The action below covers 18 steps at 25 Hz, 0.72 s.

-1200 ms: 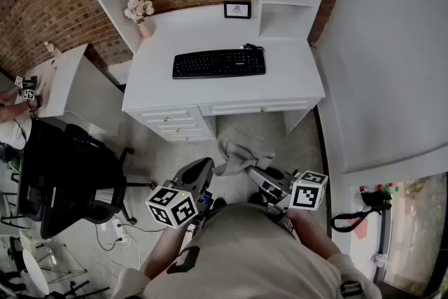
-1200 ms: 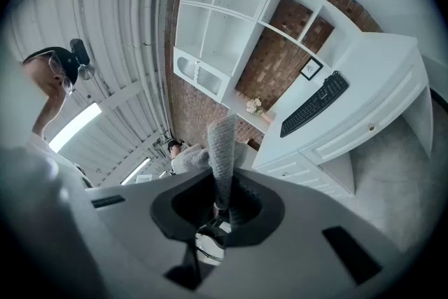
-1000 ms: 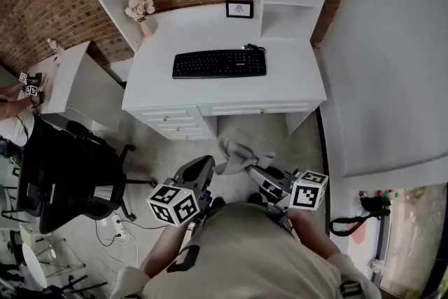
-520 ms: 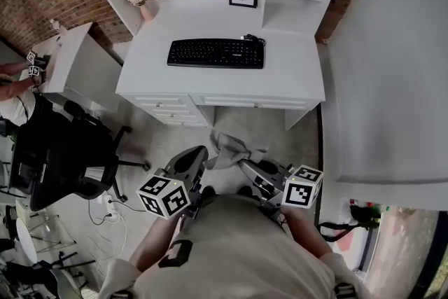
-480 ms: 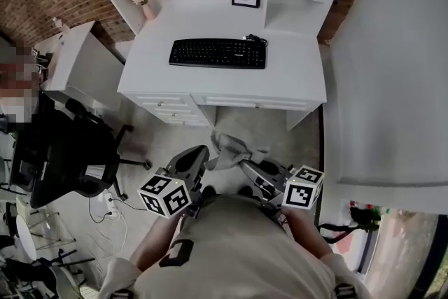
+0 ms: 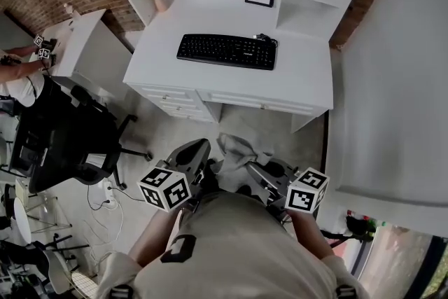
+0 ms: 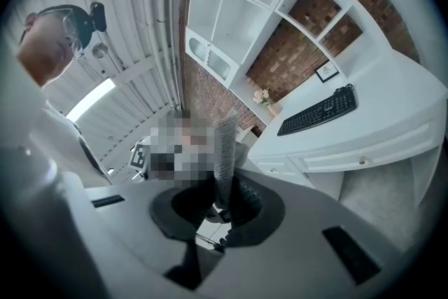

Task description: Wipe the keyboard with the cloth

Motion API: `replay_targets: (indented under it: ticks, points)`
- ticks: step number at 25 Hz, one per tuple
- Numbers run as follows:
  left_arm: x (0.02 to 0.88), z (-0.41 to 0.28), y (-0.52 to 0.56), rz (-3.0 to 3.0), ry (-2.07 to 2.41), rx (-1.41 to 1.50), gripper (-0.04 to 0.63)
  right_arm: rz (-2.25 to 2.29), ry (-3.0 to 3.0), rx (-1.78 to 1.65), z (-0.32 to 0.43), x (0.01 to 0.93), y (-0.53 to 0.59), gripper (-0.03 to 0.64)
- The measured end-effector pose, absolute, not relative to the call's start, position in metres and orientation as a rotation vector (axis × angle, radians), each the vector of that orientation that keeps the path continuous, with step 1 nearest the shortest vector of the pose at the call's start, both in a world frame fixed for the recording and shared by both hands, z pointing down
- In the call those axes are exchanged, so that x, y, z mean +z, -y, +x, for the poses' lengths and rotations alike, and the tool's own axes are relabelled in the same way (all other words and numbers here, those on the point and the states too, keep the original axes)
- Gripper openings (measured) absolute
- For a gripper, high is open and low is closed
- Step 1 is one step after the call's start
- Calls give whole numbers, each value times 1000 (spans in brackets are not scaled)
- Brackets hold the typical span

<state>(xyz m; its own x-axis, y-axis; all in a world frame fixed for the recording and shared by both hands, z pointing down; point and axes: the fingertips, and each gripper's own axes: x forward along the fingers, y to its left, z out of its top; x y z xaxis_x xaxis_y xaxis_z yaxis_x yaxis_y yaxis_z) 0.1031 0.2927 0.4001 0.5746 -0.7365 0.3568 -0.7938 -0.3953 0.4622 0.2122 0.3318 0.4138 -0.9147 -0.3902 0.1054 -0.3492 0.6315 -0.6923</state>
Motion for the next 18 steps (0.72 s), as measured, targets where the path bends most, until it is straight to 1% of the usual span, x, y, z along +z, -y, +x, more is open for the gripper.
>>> replay_targets:
  ticks: [8, 12, 18]
  points:
    - [410, 78, -258, 2217, 1163, 100, 5, -660, -2869, -1100, 189, 410, -312, 25]
    - [410, 43, -227, 2216, 1163, 101, 5, -716, -2844, -1130, 165, 410, -285, 25]
    - [416, -21, -183, 2177, 1181, 76, 5, -713, -2888, -1148, 108, 410, -241, 25]
